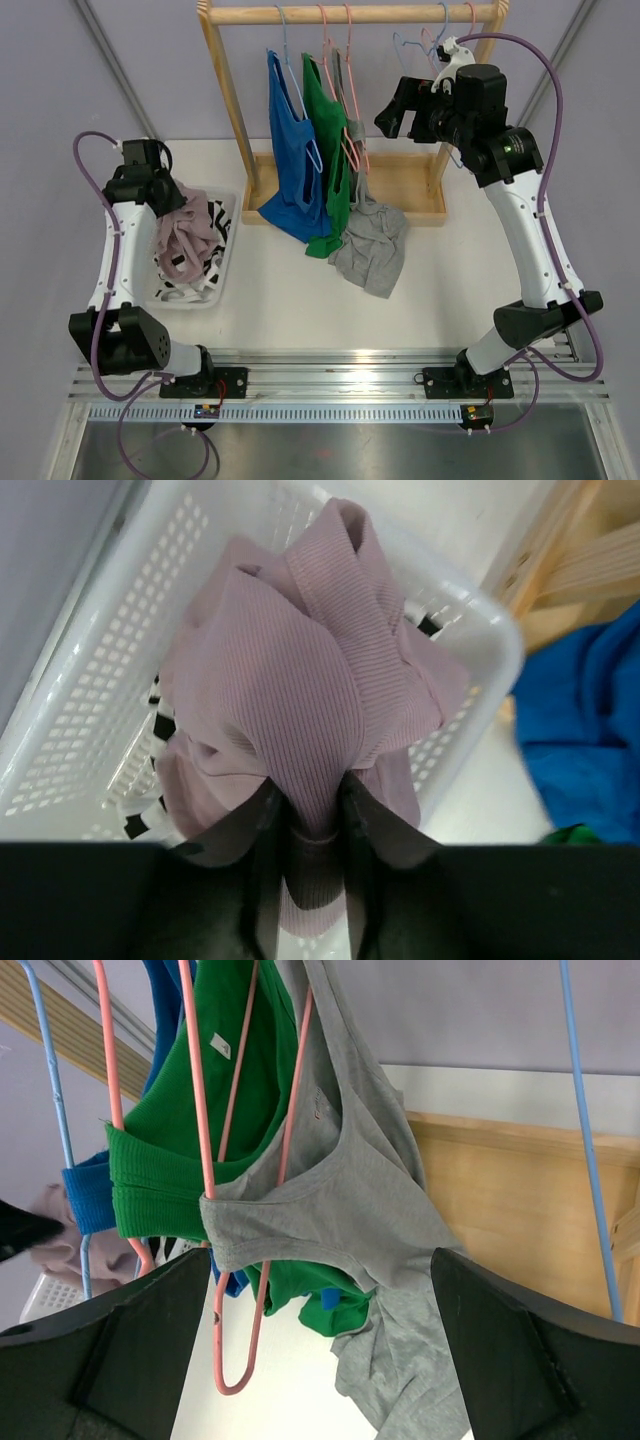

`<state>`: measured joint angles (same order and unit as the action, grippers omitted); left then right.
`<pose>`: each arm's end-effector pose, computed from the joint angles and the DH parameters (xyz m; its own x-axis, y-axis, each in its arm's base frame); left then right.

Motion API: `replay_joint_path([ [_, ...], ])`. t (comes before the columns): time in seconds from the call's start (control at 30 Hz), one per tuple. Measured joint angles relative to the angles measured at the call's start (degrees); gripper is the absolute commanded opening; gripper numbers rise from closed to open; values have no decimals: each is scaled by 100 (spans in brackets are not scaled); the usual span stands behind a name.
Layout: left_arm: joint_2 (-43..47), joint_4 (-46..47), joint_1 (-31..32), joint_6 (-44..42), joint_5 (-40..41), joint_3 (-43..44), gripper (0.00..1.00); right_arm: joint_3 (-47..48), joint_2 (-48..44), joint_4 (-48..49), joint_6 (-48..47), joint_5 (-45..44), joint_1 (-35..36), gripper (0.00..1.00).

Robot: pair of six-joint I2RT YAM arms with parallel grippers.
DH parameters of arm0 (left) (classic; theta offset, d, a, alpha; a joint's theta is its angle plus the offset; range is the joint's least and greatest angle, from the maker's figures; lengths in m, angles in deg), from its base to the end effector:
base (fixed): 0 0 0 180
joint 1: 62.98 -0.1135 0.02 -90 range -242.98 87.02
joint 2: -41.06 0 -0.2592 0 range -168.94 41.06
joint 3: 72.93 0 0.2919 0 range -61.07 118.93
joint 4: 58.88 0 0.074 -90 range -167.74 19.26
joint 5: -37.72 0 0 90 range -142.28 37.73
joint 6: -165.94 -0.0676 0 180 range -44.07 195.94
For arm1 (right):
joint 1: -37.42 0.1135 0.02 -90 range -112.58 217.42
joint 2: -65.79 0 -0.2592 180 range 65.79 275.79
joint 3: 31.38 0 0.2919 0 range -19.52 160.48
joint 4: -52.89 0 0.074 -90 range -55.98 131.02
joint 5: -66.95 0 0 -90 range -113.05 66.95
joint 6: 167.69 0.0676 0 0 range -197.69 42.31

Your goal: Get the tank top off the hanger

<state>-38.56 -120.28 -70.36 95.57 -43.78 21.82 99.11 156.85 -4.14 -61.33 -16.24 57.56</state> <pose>0.3482 0.0552 0.3429 -0.5983 -0.4125 -0.6870 -0.4558 0.8803 -0.1316 0.3585 0.1400 0.5154 -0.3986 0.1517 -0.9045 -0.3499 0.8865 0.3029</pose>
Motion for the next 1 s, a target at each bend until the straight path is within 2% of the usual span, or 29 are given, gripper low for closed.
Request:
replay_joint_path([
  [0.07,-101,-66,0,13,22,-229,51,59,46,26,13,50,0,100],
  [0.1,-162,-103,0,2,31,-326,80,142,109,26,20,96,0,99],
  [0.17,-197,-173,0,17,37,-468,97,345,269,33,26,181,0,96],
  [0.27,76,-221,0,48,28,-579,99,728,581,28,2,221,39,88],
  [0.37,726,-254,26,28,31,-579,99,1167,931,-31,-70,184,173,82],
  [0.53,2006,-278,330,-24,28,-579,99,2234,1670,-293,-289,-59,562,78],
  [0.67,2529,-317,640,-103,31,-610,99,2715,2044,-461,-509,-444,769,52],
  [0.7,2570,-334,699,-120,31,-647,99,2765,2116,-463,-581,-590,789,39],
  [0.73,2590,-363,778,-136,37,-695,99,2789,2157,-466,-651,-693,791,34],
  [0.87,2559,-490,1088,-195,35,-905,99,2929,2354,-466,-855,-1130,787,24],
  [0.9,2555,-505,1161,-210,35,-962,99,2933,2376,-463,-905,-1207,787,13],
  [1.0,2555,-538,1362,-227,48,-1036,99,2933,2389,-459,-1049,-1300,798,0],
])
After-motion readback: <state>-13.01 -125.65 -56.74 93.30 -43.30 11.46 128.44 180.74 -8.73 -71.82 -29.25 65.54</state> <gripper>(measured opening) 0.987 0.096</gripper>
